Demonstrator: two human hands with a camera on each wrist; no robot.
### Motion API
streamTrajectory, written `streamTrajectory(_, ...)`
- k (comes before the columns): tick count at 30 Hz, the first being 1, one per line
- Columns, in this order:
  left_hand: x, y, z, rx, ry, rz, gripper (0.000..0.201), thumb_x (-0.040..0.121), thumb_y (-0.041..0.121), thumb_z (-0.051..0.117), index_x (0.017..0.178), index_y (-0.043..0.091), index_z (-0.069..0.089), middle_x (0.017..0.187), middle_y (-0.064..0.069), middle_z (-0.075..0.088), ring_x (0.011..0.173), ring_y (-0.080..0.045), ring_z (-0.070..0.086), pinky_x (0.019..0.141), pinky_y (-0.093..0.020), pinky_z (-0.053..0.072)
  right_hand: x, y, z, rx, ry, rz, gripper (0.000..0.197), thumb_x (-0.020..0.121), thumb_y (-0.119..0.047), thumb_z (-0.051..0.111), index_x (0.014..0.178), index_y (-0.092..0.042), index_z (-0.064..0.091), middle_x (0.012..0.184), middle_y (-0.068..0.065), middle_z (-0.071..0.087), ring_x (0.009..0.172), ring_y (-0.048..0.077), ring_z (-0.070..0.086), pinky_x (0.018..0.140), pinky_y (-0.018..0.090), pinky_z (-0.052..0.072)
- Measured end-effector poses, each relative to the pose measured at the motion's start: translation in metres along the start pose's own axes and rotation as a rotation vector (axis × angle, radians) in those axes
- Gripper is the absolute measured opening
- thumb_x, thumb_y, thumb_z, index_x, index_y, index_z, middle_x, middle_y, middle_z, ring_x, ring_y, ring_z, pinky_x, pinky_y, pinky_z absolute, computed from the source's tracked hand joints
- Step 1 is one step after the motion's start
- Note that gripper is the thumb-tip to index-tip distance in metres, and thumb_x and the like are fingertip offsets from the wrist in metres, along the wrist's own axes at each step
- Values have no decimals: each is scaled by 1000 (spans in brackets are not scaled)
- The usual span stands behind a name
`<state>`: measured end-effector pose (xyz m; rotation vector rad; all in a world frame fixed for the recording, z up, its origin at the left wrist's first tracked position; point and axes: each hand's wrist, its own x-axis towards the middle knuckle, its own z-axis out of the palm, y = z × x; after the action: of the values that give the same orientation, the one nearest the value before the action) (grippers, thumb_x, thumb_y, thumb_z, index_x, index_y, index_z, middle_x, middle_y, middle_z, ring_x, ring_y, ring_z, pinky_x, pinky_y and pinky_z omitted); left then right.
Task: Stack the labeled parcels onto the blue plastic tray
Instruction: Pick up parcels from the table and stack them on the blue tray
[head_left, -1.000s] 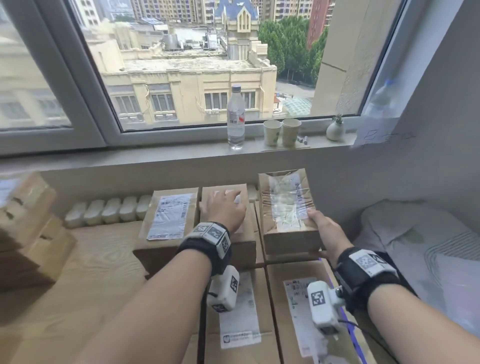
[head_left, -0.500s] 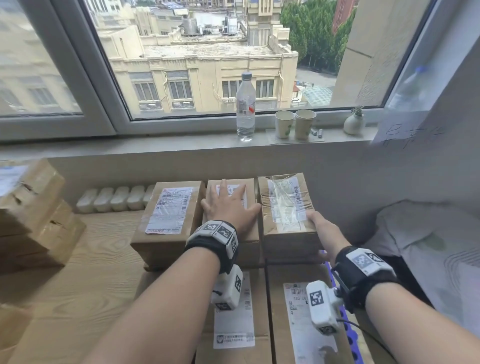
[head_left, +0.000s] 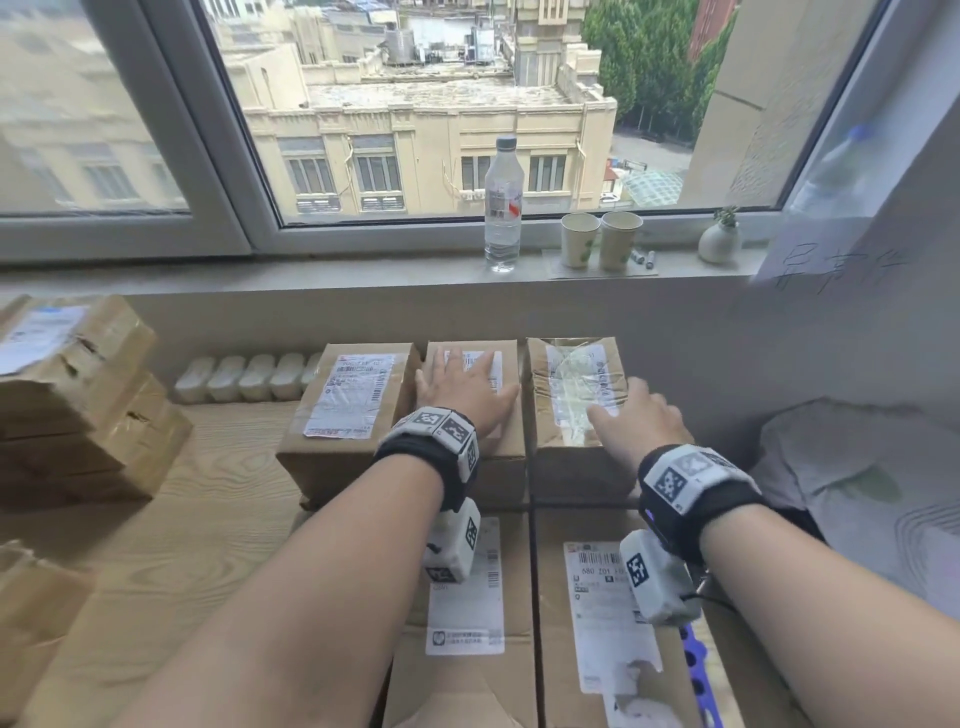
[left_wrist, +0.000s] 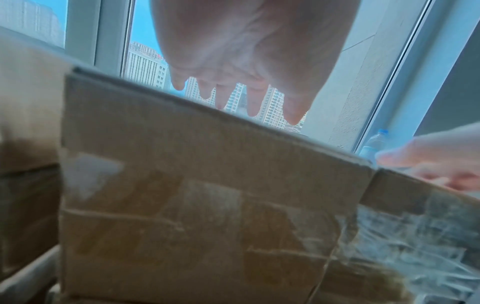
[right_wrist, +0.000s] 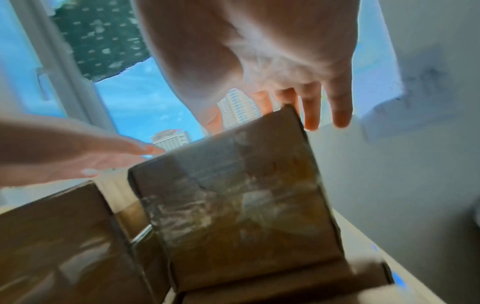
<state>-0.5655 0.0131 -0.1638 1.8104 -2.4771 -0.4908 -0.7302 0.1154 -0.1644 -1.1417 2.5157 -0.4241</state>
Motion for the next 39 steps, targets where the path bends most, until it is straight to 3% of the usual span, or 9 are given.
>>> streamTrajectory(3,-9,-4,-8,20,25,27,61,98,52,36,154,32,24,164,-6,12,152,-23,3,122,-50,3,-5,-24,-3,-207,102,-198,61,94,-48,43,146,-18,32,142,11,44,132,30,38,105,47,35)
streamTrajectory(6,-22,-12,-14,54,60,42,57,100,46,35,154,32,24,164,-5,13,152,-23,3,122,-50,3,-12,-51,1,-285,83,-339,56,95,-47,41,144,-19,36,144,10,43,135,29,35,109,47,31)
streamTrajectory(12,-61,-44,-30,-10,105,26,51,102,36,34,152,27,28,162,-6,17,151,-25,7,120,-49,8,-45,-93,19,-282,29,-460,51,98,-43,37,142,-18,38,143,11,43,135,30,35,107,48,34)
streamTrajectory(17,-89,-95,-47,-61,160,-19,50,101,31,37,151,25,33,163,-6,15,151,-23,9,122,-43,10,-83,-122,31,-263,2,-573,46,99,-41,35,137,-17,45,137,12,51,127,32,45,101,45,40)
streamTrajectory(22,-129,-163,-65,-85,198,-80,48,100,27,38,148,22,37,161,-9,21,150,-26,13,122,-46,11,-128,-171,64,-219,-17,-647,43,98,-37,32,133,-17,50,132,12,54,120,32,50,97,45,45)
streamTrajectory(25,-158,-218,-73,-73,237,-117,46,98,29,40,143,20,43,152,-10,32,144,-28,22,119,-46,19,-172,-208,90,-256,-66,-689,43,99,-38,31,131,-16,50,132,13,55,122,32,49,97,44,41)
streamTrajectory(33,-246,-356,-98,-147,307,-226,45,99,31,40,142,19,46,149,-12,36,141,-28,26,117,-44,24,-294,-299,159,-225,-100,-861,41,100,-34,34,130,-14,54,133,13,57,124,30,49,98,39,39)
streamTrajectory(39,-302,-443,-113,-221,321,-318,45,99,29,40,143,21,44,151,-10,34,140,-27,29,116,-43,27,-360,-367,200,-218,-64,-991,36,99,-36,33,117,-16,57,118,11,63,108,29,58,84,37,44)
